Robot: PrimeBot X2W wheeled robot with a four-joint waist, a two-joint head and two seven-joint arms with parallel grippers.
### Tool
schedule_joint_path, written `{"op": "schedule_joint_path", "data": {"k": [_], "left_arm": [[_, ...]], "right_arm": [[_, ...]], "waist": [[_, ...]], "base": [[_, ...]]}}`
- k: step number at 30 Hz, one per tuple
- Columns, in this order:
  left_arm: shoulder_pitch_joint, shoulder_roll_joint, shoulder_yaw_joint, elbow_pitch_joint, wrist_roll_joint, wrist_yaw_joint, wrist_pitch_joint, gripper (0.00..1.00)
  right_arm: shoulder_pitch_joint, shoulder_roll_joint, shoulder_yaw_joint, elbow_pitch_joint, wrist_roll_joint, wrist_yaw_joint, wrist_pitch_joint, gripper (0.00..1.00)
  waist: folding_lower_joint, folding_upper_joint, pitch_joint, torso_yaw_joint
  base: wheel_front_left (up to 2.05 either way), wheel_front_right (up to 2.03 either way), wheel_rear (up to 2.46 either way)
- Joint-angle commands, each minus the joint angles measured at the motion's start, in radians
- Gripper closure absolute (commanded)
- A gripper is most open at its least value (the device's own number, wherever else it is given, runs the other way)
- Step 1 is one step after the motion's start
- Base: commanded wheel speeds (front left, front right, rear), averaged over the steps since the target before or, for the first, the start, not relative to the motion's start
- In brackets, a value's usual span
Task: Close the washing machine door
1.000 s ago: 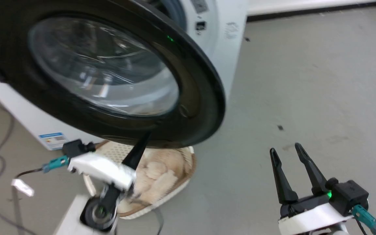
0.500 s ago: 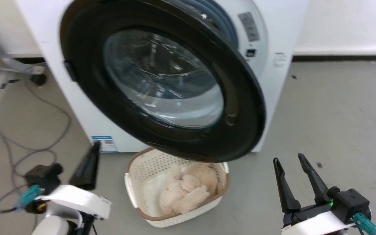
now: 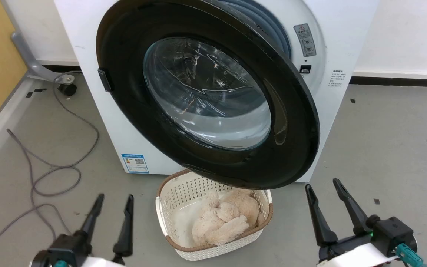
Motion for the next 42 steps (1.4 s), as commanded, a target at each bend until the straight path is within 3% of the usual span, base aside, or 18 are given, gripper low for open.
{"op": "schedule_joint_path", "data": {"k": [1,13,14,15,16,24,32,37,42], "left_arm": [[0.016,-0.008,0.003,0.004,0.021,-0.006,-0.005,0.00],[0.014,-0.059,0.017,0.020,0.105,-0.055,-0.005,0.00],[0.010,-0.062,0.020,0.018,0.110,-0.059,-0.005,0.00],[0.010,-0.062,0.020,0.018,0.110,-0.059,-0.005,0.00],[0.003,-0.069,0.023,0.015,0.119,-0.067,-0.005,0.00],[-0.029,-0.097,0.029,0.002,0.146,-0.090,-0.005,0.00],[-0.089,-0.123,0.028,0.009,0.158,-0.116,-0.005,0.00],[-0.126,-0.142,0.020,0.017,0.165,-0.129,-0.005,0.00],[-0.148,-0.153,0.023,0.019,0.163,-0.134,-0.005,0.00]], "right_arm": [[0.014,-0.005,-0.010,0.008,-0.005,0.001,-0.004,0.00],[0.014,0.002,-0.020,0.016,-0.011,0.001,-0.004,0.00],[0.013,0.002,-0.017,0.017,-0.009,0.001,-0.004,0.24],[0.013,0.002,-0.017,0.017,-0.009,0.001,-0.004,0.24],[0.005,-0.004,-0.008,0.014,-0.009,0.001,-0.004,1.00],[-0.076,-0.082,0.063,0.032,0.009,0.001,0.002,1.00],[-0.267,-0.238,0.134,0.080,0.073,0.001,0.068,1.00],[-0.409,-0.314,0.129,0.146,0.125,0.001,0.119,1.00],[-0.488,-0.340,0.097,0.200,0.155,0.001,0.151,1.00]], "waist": [[0.0001,0.0000,0.000,0.002],[0.0001,0.0000,0.013,0.021],[0.0001,0.0000,0.017,0.024],[0.0001,0.0000,0.017,0.024],[0.0001,0.0000,0.028,0.032],[0.0001,0.0000,0.093,0.077],[0.0001,0.0000,0.180,0.145],[0.0001,0.0000,0.236,0.187],[0.0001,0.0000,0.273,0.209]], "base": [[0.00,0.00,0.00],[0.00,0.00,0.00],[0.00,0.00,0.00],[0.00,0.00,0.00],[0.00,0.00,0.00],[0.00,0.00,0.00],[0.00,0.00,0.00],[0.00,0.00,0.00],[0.00,0.00,0.00]]}}
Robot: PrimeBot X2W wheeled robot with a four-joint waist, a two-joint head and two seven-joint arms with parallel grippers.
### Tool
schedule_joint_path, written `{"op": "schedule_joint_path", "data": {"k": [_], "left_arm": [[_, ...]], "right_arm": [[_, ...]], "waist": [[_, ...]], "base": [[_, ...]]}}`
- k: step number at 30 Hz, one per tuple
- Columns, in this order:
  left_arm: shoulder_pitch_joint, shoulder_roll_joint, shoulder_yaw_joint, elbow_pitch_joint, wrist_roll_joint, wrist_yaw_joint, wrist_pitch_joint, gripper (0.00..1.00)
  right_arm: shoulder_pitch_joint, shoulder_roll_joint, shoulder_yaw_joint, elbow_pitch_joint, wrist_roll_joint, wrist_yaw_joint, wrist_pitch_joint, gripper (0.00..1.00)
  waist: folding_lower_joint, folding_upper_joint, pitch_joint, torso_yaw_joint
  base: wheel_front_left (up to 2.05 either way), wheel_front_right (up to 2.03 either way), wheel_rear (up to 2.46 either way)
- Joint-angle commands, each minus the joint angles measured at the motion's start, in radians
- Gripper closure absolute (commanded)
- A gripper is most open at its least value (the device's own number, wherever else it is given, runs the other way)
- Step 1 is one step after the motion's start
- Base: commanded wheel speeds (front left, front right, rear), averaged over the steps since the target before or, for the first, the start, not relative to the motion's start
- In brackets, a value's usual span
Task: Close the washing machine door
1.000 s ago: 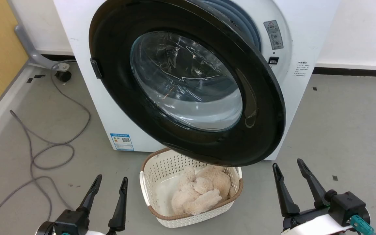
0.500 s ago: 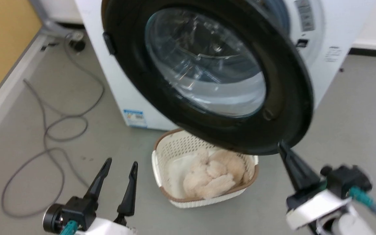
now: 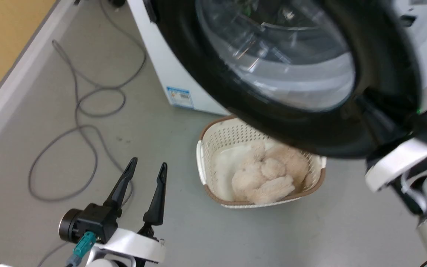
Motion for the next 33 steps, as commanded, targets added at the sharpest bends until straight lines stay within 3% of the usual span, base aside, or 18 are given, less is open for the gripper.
{"op": "schedule_joint_path", "data": {"k": [1,11,20,25,33], "left_arm": [[-0.021,-0.005,0.002,0.001,0.003,-0.004,-0.005,0.00],[-0.074,-0.025,-0.001,-0.001,0.001,-0.011,-0.005,0.00],[-0.116,-0.036,-0.005,0.005,-0.007,-0.014,-0.005,0.00],[-0.121,-0.040,-0.005,0.014,-0.007,-0.015,-0.005,0.00],[-0.106,-0.042,0.012,0.026,-0.001,-0.015,-0.005,0.00]], "right_arm": [[-0.030,-0.016,-0.014,0.015,0.009,-0.002,0.006,1.00],[-0.224,-0.039,-0.131,0.156,0.042,-0.002,0.078,1.00],[-0.399,-0.040,-0.267,0.287,-0.034,-0.002,0.112,1.00],[-0.448,-0.023,-0.322,0.342,-0.074,-0.002,0.094,1.00],[-0.421,0.020,-0.330,0.404,-0.091,-0.002,0.038,1.00]], "waist": [[0.0000,0.0000,0.025,0.020],[0.0000,0.0000,0.118,0.068],[0.0000,0.0000,0.180,0.102],[0.0000,0.0000,0.180,0.109],[0.0000,0.0000,0.112,0.080]], "base": [[0.00,0.00,0.00],[0.00,0.00,0.00],[0.00,0.00,0.00],[0.00,0.00,0.00],[0.00,0.00,0.00]]}}
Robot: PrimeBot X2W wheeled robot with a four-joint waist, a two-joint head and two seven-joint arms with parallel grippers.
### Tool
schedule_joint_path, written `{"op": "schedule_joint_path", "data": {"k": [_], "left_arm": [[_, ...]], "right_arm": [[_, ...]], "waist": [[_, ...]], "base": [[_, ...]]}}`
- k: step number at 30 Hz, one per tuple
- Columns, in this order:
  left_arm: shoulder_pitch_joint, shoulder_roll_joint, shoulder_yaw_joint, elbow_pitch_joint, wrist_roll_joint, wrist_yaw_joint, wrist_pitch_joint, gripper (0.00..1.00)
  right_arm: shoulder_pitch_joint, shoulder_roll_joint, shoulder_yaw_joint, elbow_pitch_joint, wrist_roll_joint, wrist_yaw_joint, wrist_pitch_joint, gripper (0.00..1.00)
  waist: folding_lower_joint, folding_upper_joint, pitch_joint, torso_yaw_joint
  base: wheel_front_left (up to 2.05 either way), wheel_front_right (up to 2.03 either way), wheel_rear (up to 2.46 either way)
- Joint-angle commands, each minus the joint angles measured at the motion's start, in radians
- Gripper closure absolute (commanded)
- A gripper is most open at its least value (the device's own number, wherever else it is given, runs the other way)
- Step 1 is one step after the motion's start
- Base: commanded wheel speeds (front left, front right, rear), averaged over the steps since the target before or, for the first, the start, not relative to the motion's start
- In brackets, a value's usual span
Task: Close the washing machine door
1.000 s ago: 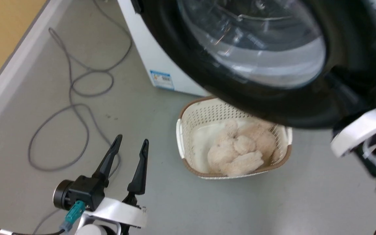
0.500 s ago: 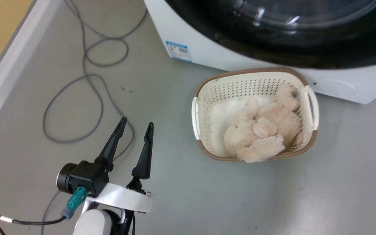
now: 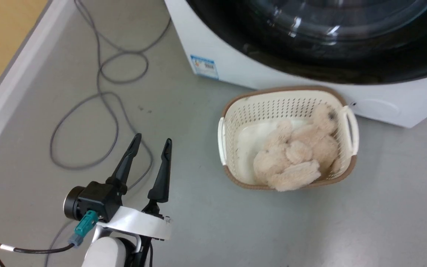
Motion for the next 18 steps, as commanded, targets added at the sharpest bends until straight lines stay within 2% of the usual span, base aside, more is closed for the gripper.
{"op": "schedule_joint_path", "data": {"k": [1,9,13,16,18], "left_arm": [[0.004,-0.001,0.007,0.004,0.006,-0.004,-0.005,0.00],[0.061,-0.001,0.051,0.027,0.020,-0.003,-0.005,0.00],[0.099,-0.002,0.080,0.047,0.034,0.010,-0.005,0.00],[0.134,0.005,0.103,0.073,0.066,0.036,-0.005,0.00],[0.146,0.005,0.107,0.083,0.074,0.039,-0.005,0.00]], "right_arm": [[0.011,0.000,-0.002,0.007,0.002,-0.008,-0.019,1.00],[0.173,0.049,0.120,-0.017,0.064,-0.008,-0.111,1.00],[0.285,0.058,0.193,-0.085,0.100,-0.008,-0.148,1.00],[0.386,0.070,0.243,-0.155,0.126,-0.008,-0.174,1.00],[0.435,0.080,0.249,-0.190,0.123,-0.008,-0.184,1.00]], "waist": [[-0.0001,0.0000,-0.035,-0.022],[-0.0001,0.0000,-0.185,-0.105],[-0.0001,0.0000,-0.253,-0.155],[-0.0001,0.0000,-0.301,-0.204],[-0.0001,0.0000,-0.323,-0.223]], "base": [[0.00,0.00,0.00],[0.00,0.00,0.00],[0.00,0.00,0.00],[0.00,0.00,0.00],[0.00,0.00,0.00]]}}
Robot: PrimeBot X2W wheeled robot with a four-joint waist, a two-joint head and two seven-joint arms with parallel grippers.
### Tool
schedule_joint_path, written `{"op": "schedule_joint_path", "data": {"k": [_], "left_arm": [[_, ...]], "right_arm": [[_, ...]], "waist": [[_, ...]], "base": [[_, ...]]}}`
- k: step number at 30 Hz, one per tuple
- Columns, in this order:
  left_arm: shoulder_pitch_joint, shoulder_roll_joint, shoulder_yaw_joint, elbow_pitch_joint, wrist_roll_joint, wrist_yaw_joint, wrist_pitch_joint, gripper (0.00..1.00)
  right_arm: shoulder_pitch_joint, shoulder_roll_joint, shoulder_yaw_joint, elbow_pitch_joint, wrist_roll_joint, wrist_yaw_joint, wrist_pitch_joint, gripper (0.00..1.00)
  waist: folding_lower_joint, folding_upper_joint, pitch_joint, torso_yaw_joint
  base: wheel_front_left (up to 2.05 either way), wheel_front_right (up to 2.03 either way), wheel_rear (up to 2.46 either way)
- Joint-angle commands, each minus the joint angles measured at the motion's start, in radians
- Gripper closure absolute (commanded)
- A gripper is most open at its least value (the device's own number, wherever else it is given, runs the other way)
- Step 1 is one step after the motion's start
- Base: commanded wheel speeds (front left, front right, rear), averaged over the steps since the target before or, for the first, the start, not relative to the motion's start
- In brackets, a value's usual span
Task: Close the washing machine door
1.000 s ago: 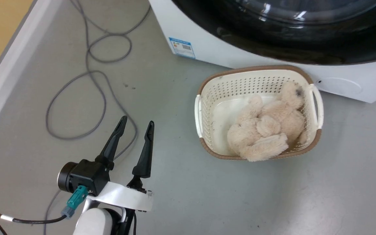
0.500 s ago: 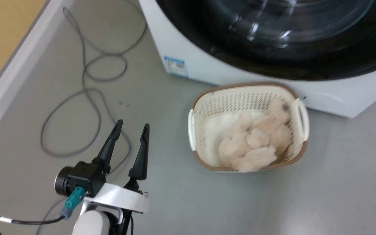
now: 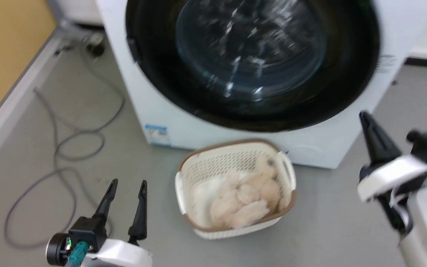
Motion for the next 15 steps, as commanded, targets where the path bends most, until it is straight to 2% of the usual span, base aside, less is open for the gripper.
{"op": "schedule_joint_path", "data": {"k": [1,6,15], "left_arm": [[0.018,0.003,0.004,0.005,0.006,0.004,-0.005,0.00],[0.049,0.001,0.011,0.009,-0.013,-0.002,-0.005,0.00],[0.073,0.000,0.014,0.002,0.011,0.004,-0.005,0.00]], "right_arm": [[0.046,0.016,-0.003,-0.027,0.002,-0.001,-0.011,1.00],[0.167,0.063,-0.020,-0.109,-0.019,-0.001,-0.021,1.00],[0.348,0.143,-0.080,-0.218,-0.101,-0.001,-0.026,1.00]], "waist": [[0.0000,0.0000,-0.057,-0.056],[0.0000,0.0000,-0.091,-0.096],[0.0000,0.0000,-0.113,-0.124]], "base": [[0.00,0.00,0.00],[0.00,0.00,0.00],[0.00,0.00,0.00]]}}
